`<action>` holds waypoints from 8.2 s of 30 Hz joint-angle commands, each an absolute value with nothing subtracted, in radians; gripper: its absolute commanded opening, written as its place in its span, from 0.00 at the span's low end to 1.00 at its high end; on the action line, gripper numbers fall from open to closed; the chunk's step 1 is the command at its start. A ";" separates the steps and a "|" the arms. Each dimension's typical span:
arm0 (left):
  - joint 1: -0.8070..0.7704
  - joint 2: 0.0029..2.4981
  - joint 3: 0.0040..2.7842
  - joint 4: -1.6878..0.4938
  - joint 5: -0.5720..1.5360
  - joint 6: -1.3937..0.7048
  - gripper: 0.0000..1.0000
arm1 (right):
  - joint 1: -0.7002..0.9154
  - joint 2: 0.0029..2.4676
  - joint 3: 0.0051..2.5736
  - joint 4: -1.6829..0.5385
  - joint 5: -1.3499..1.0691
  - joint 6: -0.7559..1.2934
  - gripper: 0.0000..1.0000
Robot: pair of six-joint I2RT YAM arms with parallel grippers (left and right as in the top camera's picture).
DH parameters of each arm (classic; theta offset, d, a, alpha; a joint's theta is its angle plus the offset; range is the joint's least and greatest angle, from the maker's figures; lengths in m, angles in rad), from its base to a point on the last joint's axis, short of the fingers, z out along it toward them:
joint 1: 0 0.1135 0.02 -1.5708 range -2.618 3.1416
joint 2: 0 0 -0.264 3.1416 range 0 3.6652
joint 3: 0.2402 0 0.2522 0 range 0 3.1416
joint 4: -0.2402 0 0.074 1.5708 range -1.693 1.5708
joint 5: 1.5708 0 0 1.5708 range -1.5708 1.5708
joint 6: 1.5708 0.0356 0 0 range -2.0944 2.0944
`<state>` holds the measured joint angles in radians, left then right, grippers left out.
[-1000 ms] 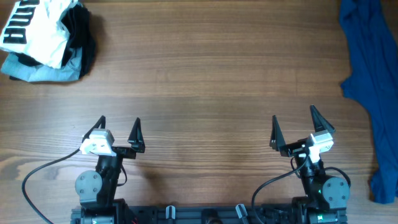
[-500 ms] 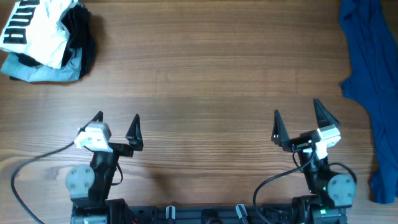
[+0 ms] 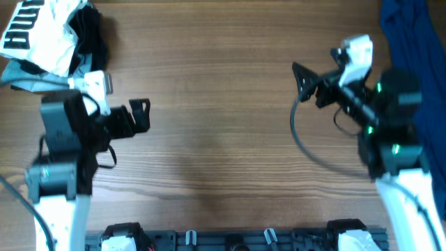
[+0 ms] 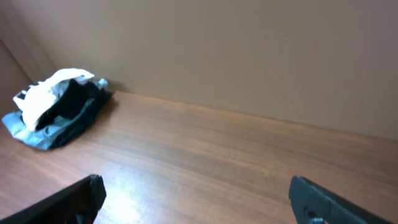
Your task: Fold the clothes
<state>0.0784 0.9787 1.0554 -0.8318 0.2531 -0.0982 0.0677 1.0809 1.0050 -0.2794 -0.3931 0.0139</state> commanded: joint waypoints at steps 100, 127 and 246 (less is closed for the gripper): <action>0.193 1.296 1.167 -0.814 0.307 -0.144 0.12 | 0.443 1.397 1.394 -0.611 -0.180 0.157 0.04; -0.296 1.380 1.165 -0.631 0.307 -0.192 0.53 | 0.443 1.502 1.393 -0.617 -0.237 0.186 0.05; -0.218 1.287 1.165 -0.148 -0.081 -0.265 0.04 | 0.731 1.717 1.209 -0.856 0.288 0.404 0.69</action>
<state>-0.2268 1.2869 1.1500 -0.1535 -0.0662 -0.2676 0.7364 1.6779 1.2194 -0.8162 0.1017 0.2230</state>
